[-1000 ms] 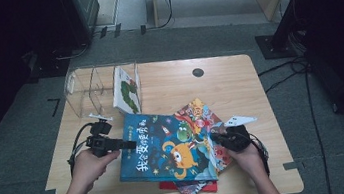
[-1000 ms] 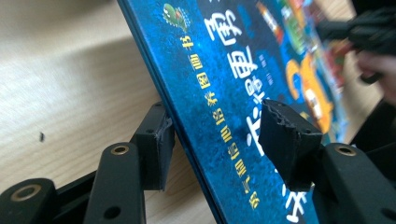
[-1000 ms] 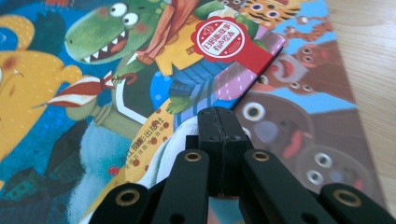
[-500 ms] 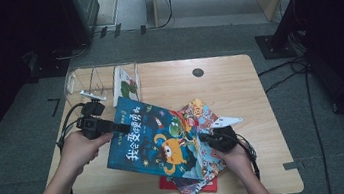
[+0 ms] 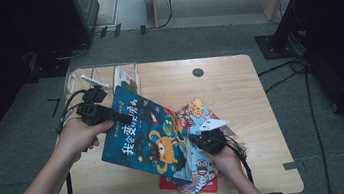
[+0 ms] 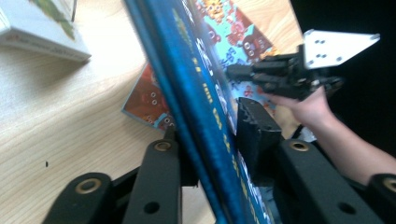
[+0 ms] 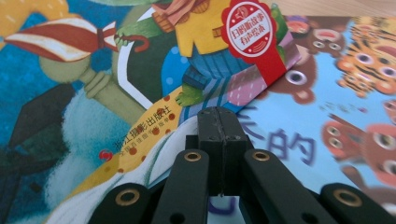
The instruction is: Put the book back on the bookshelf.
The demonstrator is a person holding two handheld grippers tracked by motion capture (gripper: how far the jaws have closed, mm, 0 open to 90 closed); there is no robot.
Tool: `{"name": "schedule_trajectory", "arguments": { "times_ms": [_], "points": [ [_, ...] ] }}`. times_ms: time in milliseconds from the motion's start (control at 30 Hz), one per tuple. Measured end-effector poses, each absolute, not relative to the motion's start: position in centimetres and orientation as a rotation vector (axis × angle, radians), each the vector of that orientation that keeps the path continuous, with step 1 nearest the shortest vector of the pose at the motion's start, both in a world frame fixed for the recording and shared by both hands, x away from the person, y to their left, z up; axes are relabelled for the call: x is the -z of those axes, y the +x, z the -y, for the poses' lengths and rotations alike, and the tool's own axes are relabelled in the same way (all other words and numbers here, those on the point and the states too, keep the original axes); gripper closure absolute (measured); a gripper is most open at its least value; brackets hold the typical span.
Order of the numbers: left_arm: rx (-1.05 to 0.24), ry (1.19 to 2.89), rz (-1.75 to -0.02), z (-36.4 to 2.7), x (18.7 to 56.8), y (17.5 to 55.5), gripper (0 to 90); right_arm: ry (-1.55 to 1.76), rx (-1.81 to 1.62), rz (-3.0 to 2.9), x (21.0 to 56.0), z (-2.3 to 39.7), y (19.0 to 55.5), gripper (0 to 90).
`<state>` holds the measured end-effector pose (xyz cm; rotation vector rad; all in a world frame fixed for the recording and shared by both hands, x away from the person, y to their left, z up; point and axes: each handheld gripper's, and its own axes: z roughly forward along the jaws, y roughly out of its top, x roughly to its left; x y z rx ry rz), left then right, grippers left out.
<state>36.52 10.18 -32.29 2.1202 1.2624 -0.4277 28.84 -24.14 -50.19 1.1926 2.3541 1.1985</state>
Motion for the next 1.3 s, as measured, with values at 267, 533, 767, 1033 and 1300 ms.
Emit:
{"name": "schedule_trajectory", "arguments": {
  "times_ms": [267,533,767,1033,1300],
  "points": [
    [0.539,2.153,-1.260,-10.9,30.6,38.3,79.5,1.079,-1.219,-2.369,49.7,23.0,28.8,88.1],
    [0.550,2.147,-1.243,-12.8,29.4,38.5,83.2,1.137,-1.253,-2.320,49.1,24.9,29.0,86.1],
    [0.495,2.069,-1.295,-16.3,28.4,37.4,82.6,1.159,-1.275,-2.306,48.9,25.7,29.5,81.5],
    [0.451,2.015,-1.382,-20.0,27.9,35.9,82.5,1.134,-1.224,-2.354,49.2,25.1,30.0,72.1],
    [0.391,2.002,-1.436,-22.9,28.0,34.6,82.0,1.089,-1.172,-2.391,49.8,24.5,30.3,67.4]
  ]
}}
